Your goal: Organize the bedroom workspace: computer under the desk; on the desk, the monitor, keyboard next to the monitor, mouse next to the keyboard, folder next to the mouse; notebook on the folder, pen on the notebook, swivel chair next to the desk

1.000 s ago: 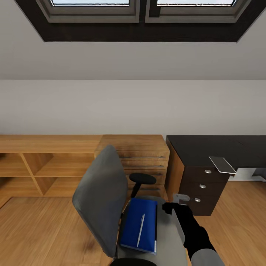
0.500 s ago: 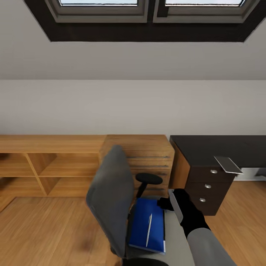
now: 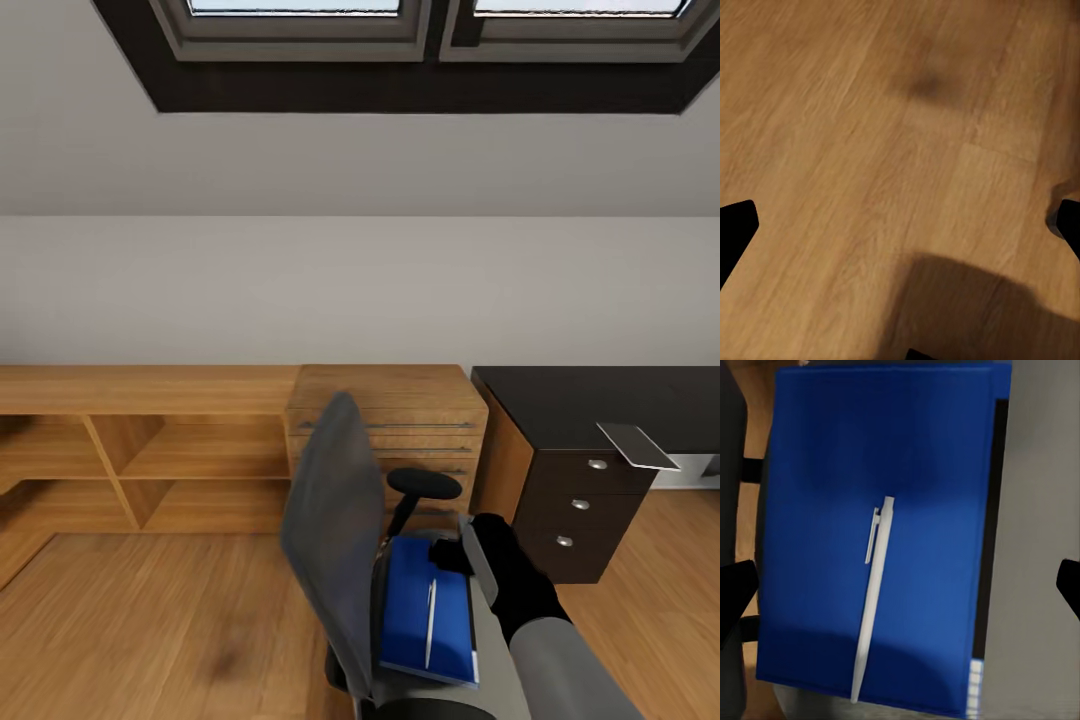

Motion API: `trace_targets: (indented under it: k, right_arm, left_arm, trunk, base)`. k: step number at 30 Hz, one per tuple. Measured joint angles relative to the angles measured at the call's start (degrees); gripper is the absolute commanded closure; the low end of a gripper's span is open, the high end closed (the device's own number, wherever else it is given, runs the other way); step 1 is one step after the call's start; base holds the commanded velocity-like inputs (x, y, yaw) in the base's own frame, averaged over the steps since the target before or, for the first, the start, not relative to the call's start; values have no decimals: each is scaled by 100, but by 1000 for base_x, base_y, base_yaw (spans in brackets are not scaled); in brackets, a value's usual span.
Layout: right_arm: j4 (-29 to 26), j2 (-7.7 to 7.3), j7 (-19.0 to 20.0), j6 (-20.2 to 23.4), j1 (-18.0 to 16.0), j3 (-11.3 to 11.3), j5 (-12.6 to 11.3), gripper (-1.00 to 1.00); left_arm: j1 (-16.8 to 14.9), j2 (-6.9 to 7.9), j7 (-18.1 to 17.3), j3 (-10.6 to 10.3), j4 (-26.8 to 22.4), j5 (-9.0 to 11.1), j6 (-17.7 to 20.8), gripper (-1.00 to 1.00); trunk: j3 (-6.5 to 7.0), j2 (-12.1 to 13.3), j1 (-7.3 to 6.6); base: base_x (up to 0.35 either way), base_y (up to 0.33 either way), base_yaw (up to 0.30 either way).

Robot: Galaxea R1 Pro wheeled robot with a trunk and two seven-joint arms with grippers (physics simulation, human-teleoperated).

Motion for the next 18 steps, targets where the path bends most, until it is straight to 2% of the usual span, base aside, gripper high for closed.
trace_targets:
  k: [9,18]
  right_arm:
    - [192,-2,1,3,0,-9,-4,-100]
    - [215,-2,-15,-21,-1,-1,-3,-100]
  left_arm:
    - [0,-5,-5,-2,0,2,0,-100]
    - [0,-8,-7,-2,1,2,0,-100]
  trunk:
    - [0,0,0]
    - [0,0,0]
  base:
    - [-4,5,0]
    - [-74,0,0]
